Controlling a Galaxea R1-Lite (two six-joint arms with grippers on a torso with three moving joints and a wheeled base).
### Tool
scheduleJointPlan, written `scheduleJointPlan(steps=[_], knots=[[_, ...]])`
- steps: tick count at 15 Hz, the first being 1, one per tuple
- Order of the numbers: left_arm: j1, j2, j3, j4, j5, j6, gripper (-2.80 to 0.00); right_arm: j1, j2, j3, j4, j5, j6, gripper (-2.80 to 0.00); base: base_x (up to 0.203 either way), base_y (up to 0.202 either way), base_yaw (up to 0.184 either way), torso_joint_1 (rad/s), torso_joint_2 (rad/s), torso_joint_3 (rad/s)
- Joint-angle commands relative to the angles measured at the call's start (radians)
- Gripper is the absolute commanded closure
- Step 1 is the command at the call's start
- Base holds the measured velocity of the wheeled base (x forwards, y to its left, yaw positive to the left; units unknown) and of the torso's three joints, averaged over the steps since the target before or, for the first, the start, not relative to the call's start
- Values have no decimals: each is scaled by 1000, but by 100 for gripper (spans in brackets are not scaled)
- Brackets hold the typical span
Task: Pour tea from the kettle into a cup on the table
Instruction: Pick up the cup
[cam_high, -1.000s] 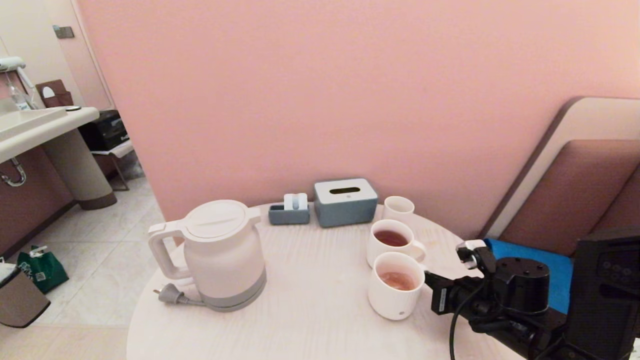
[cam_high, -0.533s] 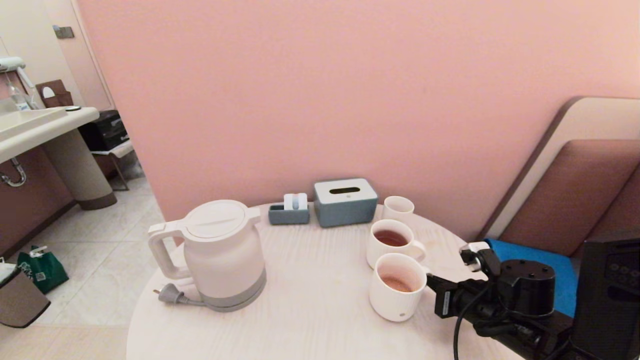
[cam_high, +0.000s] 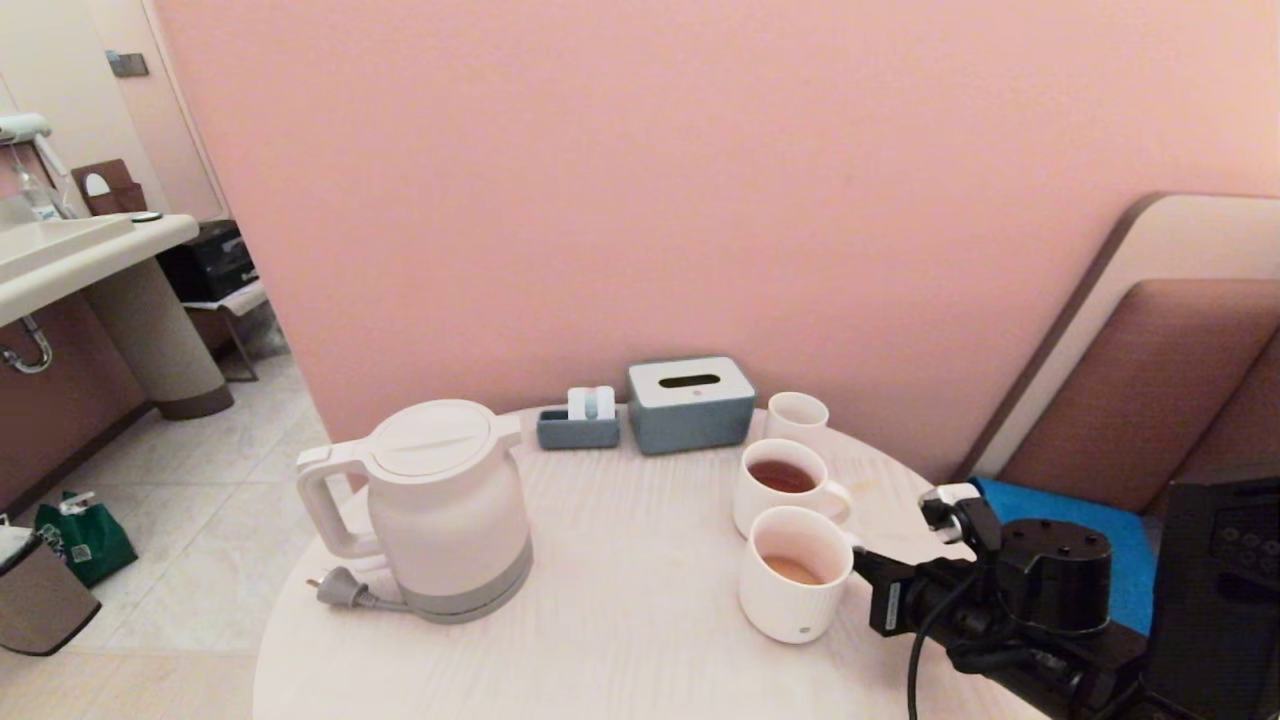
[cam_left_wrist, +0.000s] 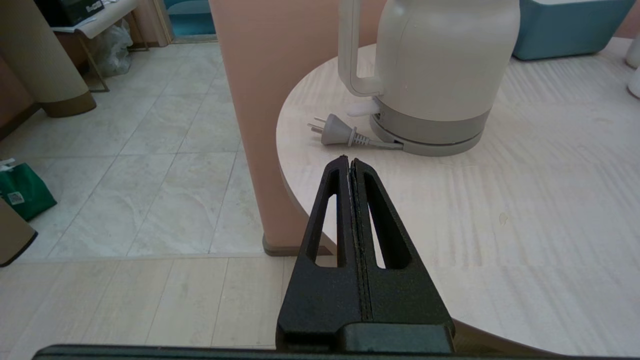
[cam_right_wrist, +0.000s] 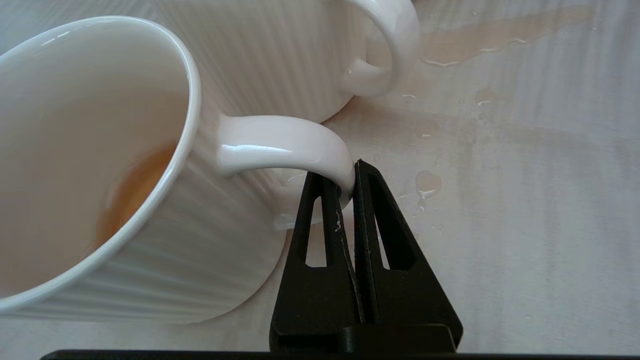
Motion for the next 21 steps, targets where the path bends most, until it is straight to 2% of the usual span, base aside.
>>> scheduleJointPlan(steps=[1, 5, 8, 14, 21], knots=[[0, 1, 0, 0, 0, 0, 0, 1, -13, 5, -43, 0, 1, 0, 0, 0, 0, 0, 0, 0], [0, 1, 0, 0, 0, 0, 0, -1, -75, 48, -43, -6, 2, 0, 0, 0, 0, 0, 0, 0], [0, 1, 0, 0, 0, 0, 0, -3, -92, 68, -43, -61, 6, 0, 0, 0, 0, 0, 0, 0], [0, 1, 0, 0, 0, 0, 0, -11, -90, 72, -43, -62, 14, 0, 0, 0, 0, 0, 0, 0], [0, 1, 0, 0, 0, 0, 0, -75, -92, 65, -43, -49, 55, 0, 0, 0, 0, 0, 0, 0]])
